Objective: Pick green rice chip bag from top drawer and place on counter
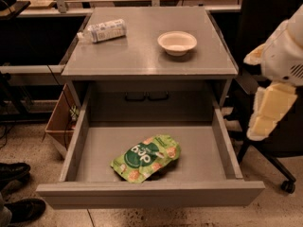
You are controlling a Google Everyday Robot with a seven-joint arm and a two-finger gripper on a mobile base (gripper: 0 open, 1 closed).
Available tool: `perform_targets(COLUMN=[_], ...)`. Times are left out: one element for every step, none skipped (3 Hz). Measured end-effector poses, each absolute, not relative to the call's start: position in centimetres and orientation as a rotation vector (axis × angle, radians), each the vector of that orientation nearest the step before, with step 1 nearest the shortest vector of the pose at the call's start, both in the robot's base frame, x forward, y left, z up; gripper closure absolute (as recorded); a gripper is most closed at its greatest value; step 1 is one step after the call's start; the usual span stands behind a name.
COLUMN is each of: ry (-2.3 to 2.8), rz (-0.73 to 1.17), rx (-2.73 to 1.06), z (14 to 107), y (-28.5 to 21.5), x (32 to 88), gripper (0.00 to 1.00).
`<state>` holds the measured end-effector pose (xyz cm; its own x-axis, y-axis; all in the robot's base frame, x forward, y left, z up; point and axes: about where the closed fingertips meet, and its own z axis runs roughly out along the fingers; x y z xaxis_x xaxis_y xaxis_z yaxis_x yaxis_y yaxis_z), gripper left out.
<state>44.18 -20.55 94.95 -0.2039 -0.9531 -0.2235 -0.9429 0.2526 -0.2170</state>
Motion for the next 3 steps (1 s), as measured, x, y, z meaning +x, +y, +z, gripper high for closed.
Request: perform_targets(ry=[2.167,2.072,2.002], rz=[0.077,0.250,0.347], rx=[-1.827,-1.935,-1.989], z=[88.7,80.7,76.6], y=[-17.2,-11.7,-8.2], x=[44.8,45.3,45.7], gripper=[0.00,0.00,0.00])
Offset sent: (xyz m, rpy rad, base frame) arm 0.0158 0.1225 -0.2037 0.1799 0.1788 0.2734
